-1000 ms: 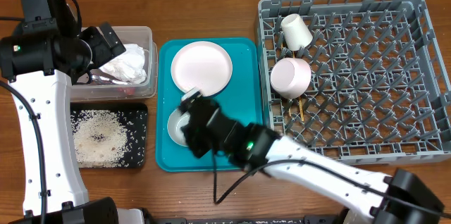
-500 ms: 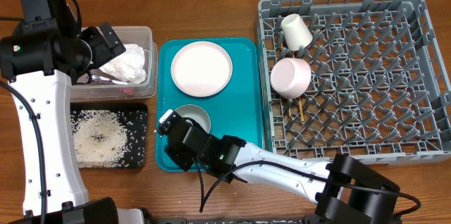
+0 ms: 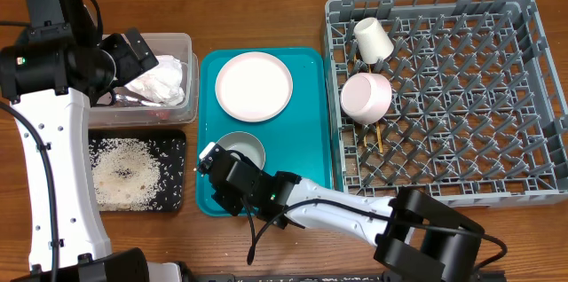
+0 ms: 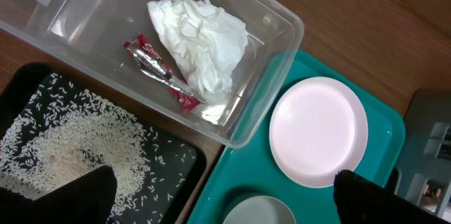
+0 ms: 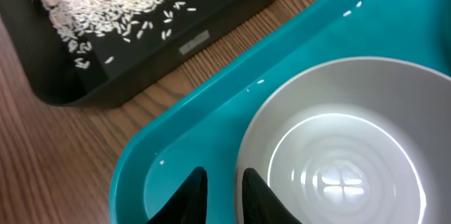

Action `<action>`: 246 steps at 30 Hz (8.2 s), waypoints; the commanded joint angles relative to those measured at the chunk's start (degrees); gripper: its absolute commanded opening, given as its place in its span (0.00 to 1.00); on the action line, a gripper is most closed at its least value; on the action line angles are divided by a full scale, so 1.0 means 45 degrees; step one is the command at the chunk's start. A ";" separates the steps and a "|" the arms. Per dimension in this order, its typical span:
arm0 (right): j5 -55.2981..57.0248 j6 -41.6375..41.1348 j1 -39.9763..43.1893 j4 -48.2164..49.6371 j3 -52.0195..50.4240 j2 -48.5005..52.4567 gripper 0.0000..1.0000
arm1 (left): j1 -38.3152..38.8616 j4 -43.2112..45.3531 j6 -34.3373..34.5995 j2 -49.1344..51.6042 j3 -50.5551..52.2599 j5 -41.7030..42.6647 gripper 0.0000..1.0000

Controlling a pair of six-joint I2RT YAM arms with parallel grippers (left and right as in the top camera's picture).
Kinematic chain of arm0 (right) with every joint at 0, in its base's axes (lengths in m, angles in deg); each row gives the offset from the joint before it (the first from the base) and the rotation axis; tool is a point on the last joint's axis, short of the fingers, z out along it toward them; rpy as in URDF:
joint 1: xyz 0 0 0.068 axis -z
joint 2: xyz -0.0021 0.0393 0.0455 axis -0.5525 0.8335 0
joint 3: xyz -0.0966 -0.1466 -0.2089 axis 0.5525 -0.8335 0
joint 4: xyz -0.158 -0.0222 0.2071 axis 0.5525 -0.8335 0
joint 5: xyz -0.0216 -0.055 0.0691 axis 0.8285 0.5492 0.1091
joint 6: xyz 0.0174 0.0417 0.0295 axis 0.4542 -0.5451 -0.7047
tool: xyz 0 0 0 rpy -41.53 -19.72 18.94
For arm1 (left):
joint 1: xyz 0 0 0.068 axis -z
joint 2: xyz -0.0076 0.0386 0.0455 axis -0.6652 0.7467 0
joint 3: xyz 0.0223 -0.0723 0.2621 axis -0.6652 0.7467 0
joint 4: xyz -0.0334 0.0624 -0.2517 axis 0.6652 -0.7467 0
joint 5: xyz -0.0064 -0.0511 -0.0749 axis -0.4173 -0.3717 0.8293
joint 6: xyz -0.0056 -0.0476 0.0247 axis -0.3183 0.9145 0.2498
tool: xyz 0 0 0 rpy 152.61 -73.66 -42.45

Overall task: Sort waste into correct bins and load items into the dishwasher
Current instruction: 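Move the right gripper to the white bowl on the teal tray and grasp it, then carry the white bowl right and set it in the rack below the pink bowl, then release the white bowl and move the right gripper to the pink plate, then slide the pink plate to the tray edge and grip its rim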

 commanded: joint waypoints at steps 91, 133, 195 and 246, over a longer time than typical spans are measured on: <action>-1.6674 -0.3959 1.8530 -0.3487 -0.6003 -0.7611 0.39 | 0.0005 0.0005 -0.0160 0.0000 -0.0204 -0.0087 1.00; 0.0306 0.1389 0.5017 -0.2545 0.1146 -0.4988 0.76 | 0.0005 0.0005 -0.0160 0.0000 -0.0204 -0.0087 1.00; -0.7159 -0.2550 0.4561 -0.3876 0.3293 0.1103 0.15 | 0.0005 0.0005 -0.0160 0.0000 -0.0204 -0.0087 1.00; 0.1797 -0.0311 0.5144 -0.7465 0.5241 0.2822 0.37 | 0.0005 0.0005 -0.0160 0.0000 -0.0204 -0.0087 1.00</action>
